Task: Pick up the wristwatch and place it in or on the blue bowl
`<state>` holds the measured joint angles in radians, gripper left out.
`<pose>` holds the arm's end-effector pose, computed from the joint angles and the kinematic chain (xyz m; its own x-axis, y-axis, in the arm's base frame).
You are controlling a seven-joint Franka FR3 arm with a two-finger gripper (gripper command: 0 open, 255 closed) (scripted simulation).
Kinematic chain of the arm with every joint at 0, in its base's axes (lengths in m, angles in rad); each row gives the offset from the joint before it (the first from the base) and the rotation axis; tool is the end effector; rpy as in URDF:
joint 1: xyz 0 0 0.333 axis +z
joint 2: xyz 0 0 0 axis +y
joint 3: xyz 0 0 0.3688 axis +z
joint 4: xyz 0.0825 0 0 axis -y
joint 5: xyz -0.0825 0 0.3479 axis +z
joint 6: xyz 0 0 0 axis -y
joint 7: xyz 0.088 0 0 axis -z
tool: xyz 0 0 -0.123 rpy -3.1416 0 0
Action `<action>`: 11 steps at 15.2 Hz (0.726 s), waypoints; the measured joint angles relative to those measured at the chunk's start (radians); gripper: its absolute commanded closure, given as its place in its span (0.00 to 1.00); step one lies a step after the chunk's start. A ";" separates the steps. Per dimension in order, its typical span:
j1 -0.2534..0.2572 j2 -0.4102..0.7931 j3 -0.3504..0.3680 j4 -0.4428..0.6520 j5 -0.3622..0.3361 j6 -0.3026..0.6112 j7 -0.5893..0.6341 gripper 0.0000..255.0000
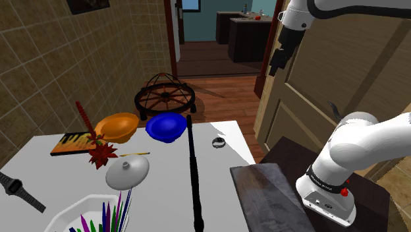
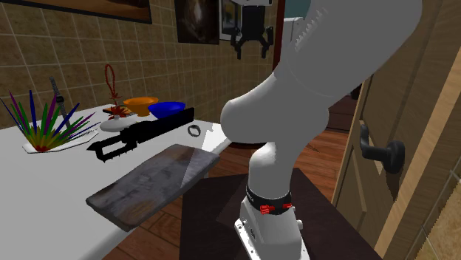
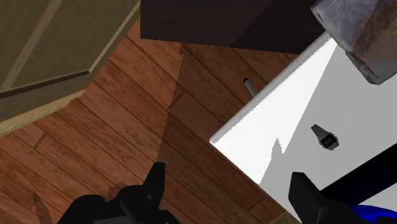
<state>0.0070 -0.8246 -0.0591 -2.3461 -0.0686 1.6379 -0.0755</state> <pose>0.2297 -0.0286 0.6310 0.9927 0.0421 0.1130 0.0385 -0.9987 0.0338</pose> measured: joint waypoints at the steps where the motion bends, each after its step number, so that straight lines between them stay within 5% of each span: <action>1: 0.000 0.000 0.000 0.000 0.000 0.000 0.000 0.00; 11: 0.036 -0.018 0.161 -0.245 0.086 0.265 0.210 0.00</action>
<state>0.0428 -0.8427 0.1019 -2.5913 0.0174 1.9033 0.1344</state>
